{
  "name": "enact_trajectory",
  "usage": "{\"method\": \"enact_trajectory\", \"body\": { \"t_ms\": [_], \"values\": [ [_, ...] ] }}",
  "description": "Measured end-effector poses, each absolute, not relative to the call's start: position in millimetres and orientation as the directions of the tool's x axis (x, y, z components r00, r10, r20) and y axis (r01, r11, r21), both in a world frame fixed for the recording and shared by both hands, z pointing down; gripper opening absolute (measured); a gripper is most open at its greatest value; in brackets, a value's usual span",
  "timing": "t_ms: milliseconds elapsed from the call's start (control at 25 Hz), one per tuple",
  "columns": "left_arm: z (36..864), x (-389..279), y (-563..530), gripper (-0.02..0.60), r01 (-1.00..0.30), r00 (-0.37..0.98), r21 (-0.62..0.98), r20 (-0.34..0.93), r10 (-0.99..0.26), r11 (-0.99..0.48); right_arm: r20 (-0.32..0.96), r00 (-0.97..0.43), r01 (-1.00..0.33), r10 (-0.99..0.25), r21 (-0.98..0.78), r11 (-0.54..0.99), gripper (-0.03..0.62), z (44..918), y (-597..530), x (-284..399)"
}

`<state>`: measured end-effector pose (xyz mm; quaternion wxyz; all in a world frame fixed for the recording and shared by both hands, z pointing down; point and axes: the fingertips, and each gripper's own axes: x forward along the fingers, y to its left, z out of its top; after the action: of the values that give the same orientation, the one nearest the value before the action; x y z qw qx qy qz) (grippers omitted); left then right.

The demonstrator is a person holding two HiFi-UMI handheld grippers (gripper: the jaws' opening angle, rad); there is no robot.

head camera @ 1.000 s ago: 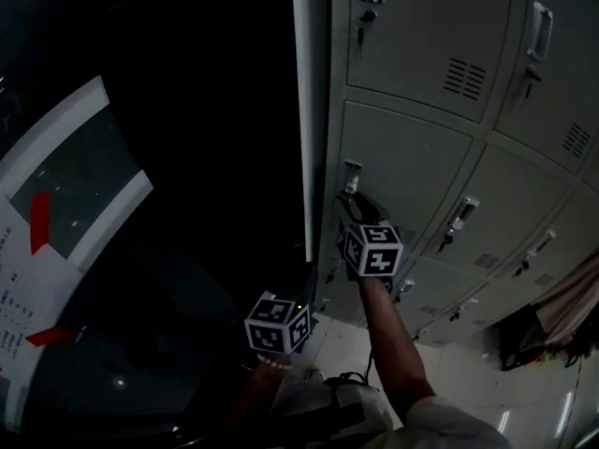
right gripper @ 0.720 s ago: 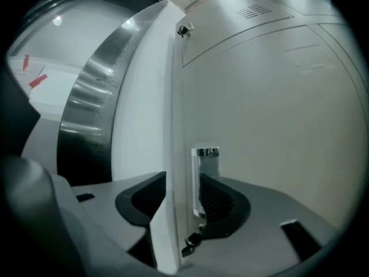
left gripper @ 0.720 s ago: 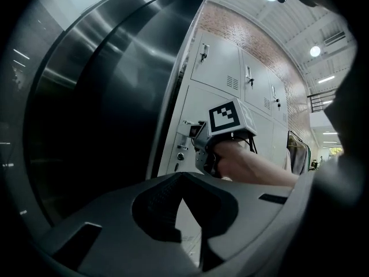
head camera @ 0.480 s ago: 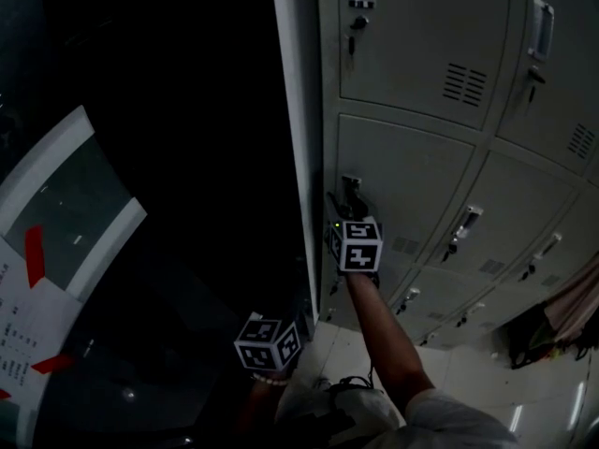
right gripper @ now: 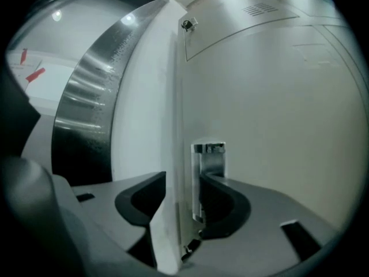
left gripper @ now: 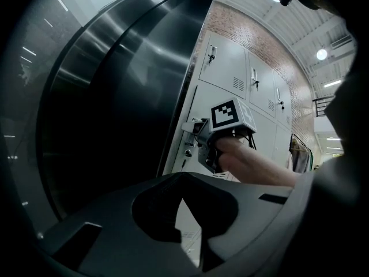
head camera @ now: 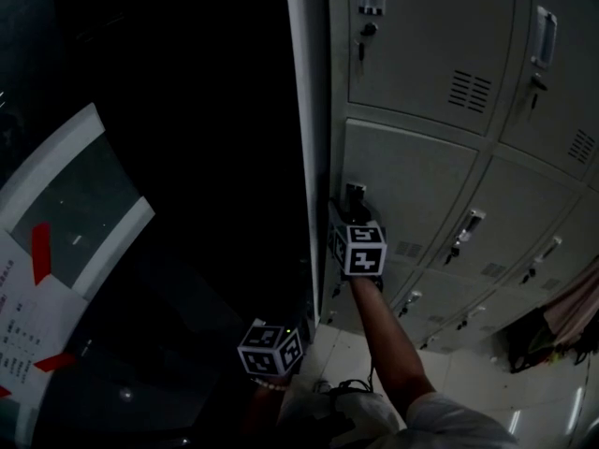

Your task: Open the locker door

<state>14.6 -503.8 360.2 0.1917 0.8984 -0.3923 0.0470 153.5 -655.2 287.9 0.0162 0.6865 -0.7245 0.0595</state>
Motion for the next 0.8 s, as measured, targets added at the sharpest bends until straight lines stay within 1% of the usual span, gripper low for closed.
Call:
{"method": "enact_trajectory", "body": {
  "t_ms": [400,800],
  "values": [
    [355,9,-464,-0.008,-0.701,0.710,0.311,0.226,-0.667,-0.642,0.086,-0.096,-0.994,-0.992,-0.052,0.092,0.196,284,-596,128],
    [356,7,-407,-0.008,-0.677,0.734,0.314,0.225,-0.641,-0.666,0.057,-0.092,-0.995,-0.994,-0.052,0.089,0.193,283,-524,122]
  ]
}}
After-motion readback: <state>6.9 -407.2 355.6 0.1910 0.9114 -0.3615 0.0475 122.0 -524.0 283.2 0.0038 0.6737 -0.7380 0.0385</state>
